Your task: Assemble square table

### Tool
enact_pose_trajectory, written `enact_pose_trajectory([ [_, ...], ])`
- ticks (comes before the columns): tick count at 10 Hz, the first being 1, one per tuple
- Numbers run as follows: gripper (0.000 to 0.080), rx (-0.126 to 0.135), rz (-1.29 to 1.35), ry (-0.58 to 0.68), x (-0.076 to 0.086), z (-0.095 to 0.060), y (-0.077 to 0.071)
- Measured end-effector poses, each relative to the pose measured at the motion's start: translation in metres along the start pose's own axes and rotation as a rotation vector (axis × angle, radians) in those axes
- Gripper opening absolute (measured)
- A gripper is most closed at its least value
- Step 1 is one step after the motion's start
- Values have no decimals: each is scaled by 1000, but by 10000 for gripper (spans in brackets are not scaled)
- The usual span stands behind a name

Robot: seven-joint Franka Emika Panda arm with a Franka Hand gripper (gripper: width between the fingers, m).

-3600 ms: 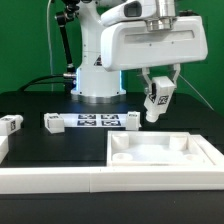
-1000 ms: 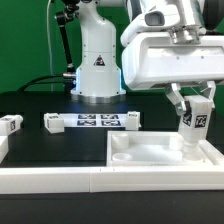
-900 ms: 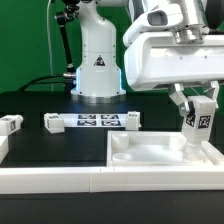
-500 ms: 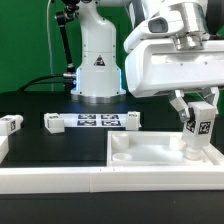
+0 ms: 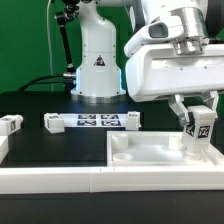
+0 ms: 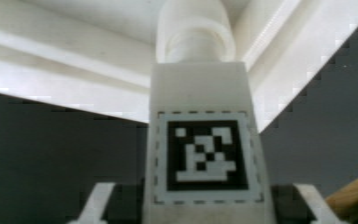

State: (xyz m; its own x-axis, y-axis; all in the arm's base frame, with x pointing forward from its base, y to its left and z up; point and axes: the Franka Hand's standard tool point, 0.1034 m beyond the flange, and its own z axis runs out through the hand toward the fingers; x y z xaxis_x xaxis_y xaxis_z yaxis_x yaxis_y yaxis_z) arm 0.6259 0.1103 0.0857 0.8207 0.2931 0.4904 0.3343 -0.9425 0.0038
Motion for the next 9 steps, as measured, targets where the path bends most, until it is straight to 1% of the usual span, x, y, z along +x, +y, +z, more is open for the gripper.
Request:
enact_pose_trajectory([
  [1, 291, -1, 0, 2, -2, 3, -1],
  [5, 291, -30, -1, 75, 1, 5, 0],
  [8, 291, -31, 0, 75, 0, 5, 0],
  [9, 471, -31, 0, 75, 0, 5, 0],
])
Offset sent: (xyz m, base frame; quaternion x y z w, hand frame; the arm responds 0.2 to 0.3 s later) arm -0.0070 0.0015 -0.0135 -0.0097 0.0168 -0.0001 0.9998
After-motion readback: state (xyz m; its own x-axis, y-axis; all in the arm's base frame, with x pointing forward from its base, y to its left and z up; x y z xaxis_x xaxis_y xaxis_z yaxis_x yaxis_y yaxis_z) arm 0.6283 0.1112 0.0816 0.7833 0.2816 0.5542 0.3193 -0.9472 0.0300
